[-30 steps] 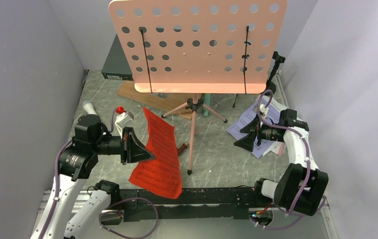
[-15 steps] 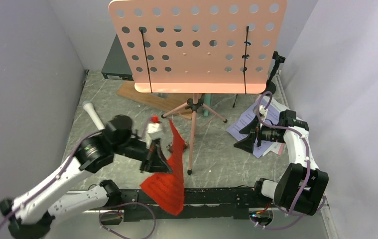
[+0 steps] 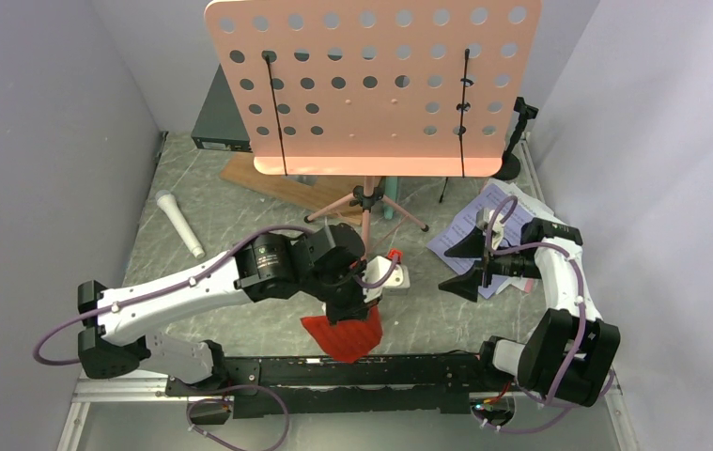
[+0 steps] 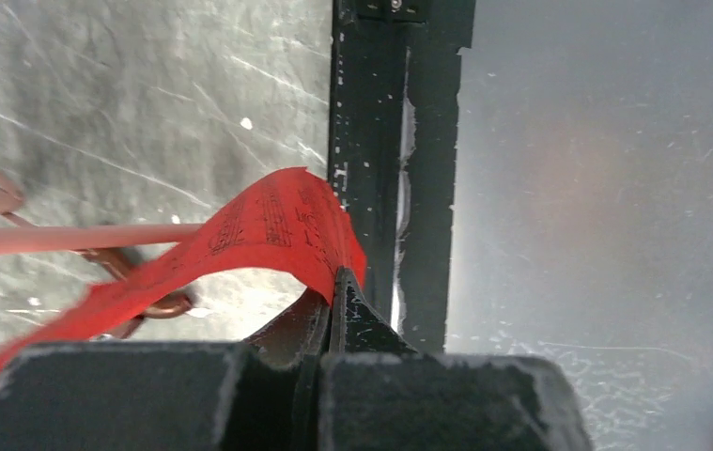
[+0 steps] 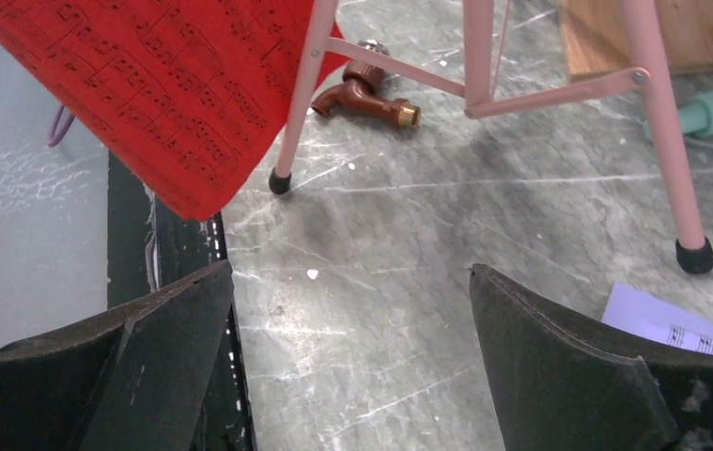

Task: Pack up the instrument practice props
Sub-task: Pick up the sheet music from the music stand.

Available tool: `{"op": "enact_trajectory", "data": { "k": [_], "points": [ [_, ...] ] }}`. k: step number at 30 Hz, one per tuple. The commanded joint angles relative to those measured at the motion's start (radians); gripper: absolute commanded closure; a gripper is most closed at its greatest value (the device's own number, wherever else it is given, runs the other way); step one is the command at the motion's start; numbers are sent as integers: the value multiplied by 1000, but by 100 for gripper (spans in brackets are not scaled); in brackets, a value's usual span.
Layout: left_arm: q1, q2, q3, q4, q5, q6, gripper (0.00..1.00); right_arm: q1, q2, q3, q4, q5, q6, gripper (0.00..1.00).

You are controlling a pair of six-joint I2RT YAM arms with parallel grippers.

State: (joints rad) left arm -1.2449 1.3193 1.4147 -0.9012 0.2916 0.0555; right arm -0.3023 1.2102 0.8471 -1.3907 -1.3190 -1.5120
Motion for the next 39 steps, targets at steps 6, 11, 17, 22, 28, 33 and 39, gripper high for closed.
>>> {"op": "enact_trajectory", "data": {
  "k": [6, 11, 17, 22, 28, 33, 39],
  "points": [
    [-78, 98, 223, -102, -22, 124, 100, 45, -11, 9, -106, -61, -197, 0],
    [-225, 237, 403, -172, -71, 151, 100, 58, -1, 16, -106, -58, -196, 0],
    [-243, 269, 428, -247, -172, 185, 100, 58, -6, 18, -105, -56, -189, 0],
    [-77, 117, 256, -159, -120, 182, 100, 58, -9, 18, -108, -56, -190, 0],
    [39, 16, 144, -133, -119, 171, 100, 58, -8, 14, -106, -57, -191, 0],
    [66, 38, 135, -144, -163, 162, 100, 65, -3, 10, -107, -61, -192, 0],
    [77, 54, 140, -126, -209, 166, 100, 79, 0, 5, -107, -62, -197, 0]
  ]
}}
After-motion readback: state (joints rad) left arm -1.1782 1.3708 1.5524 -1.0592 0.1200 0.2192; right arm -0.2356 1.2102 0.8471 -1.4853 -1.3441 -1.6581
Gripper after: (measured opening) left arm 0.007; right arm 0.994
